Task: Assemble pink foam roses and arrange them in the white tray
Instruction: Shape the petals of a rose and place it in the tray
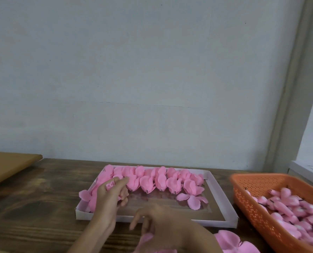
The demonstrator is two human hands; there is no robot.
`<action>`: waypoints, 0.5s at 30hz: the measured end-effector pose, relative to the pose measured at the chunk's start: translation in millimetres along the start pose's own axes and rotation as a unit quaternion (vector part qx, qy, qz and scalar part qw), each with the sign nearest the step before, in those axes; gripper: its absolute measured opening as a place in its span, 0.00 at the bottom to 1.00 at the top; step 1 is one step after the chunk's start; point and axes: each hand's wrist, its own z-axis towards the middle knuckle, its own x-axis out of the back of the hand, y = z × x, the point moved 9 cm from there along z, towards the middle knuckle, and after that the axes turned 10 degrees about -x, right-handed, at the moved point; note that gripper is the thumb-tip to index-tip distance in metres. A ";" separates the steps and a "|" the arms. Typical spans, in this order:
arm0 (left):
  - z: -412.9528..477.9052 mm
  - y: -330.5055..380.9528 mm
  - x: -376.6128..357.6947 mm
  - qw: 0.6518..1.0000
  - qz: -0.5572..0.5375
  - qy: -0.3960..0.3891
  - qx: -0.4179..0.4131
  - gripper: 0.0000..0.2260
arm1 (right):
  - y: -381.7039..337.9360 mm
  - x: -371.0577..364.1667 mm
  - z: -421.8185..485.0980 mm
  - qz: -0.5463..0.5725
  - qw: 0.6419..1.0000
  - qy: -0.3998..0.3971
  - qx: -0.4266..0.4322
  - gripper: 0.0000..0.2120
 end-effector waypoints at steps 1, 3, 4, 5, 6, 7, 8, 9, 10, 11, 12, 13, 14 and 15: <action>0.3 1.5 0.0 1.000 -0.008 0.003 -0.005 0.25 | 1.6 -2.3 -2.2 -0.005 1.000 -0.018 -0.007 0.12; 0.8 5.0 0.2 1.000 -0.021 0.009 -0.016 0.25 | 4.7 -4.5 -5.9 -0.003 0.999 -0.046 -0.017 0.09; 1.2 6.1 0.4 0.999 -0.024 0.011 -0.020 0.25 | 4.7 -2.9 -7.3 0.000 0.999 -0.048 -0.018 0.08; 1.6 6.6 0.3 0.999 -0.024 0.011 -0.023 0.25 | 3.2 -0.5 -9.1 0.001 0.999 -0.044 -0.013 0.07; 1.8 6.9 0.0 0.999 -0.023 0.008 -0.026 0.25 | 0.6 1.9 -9.9 0.004 0.999 -0.040 -0.004 0.06; 1.9 6.9 -0.3 0.999 -0.020 0.004 -0.028 0.25 | -2.3 4.0 -10.3 0.009 0.999 -0.038 0.006 0.04; 1.7 6.6 -0.6 0.999 -0.015 0.000 -0.029 0.25 | -4.8 6.0 -10.6 0.014 0.999 -0.036 0.016 0.04; 1.7 5.8 -0.9 1.000 -0.009 -0.002 -0.029 0.25 | -7.7 7.9 -10.6 0.019 0.999 -0.034 0.026 0.04; 1.4 4.7 -1.2 1.000 -0.006 -0.005 -0.027 0.24 | -9.6 9.3 -10.2 0.023 0.999 -0.035 0.034 0.04; 1.0 3.7 -1.5 1.000 -0.006 -0.007 -0.024 0.24 | -11.1 10.0 -10.1 0.028 0.998 -0.037 0.040 0.04; 0.6 3.1 -2.5 1.000 -0.008 -0.009 -0.022 0.24 | -10.4 10.7 -9.4 0.038 0.998 -0.039 0.040 0.04; 0.8 3.5 -2.9 1.000 -0.012 -0.008 -0.020 0.24 | -7.3 12.0 -8.4 0.062 0.997 -0.038 0.032 0.04; 1.5 4.2 -3.1 1.000 -0.018 -0.005 -0.017 0.24 | -2.2 14.0 -7.5 0.105 0.994 -0.031 0.013 0.03; 2.2 4.5 -3.1 1.000 -0.023 -0.002 -0.013 0.25 | 3.6 16.3 -7.0 0.161 0.987 -0.018 -0.010 0.02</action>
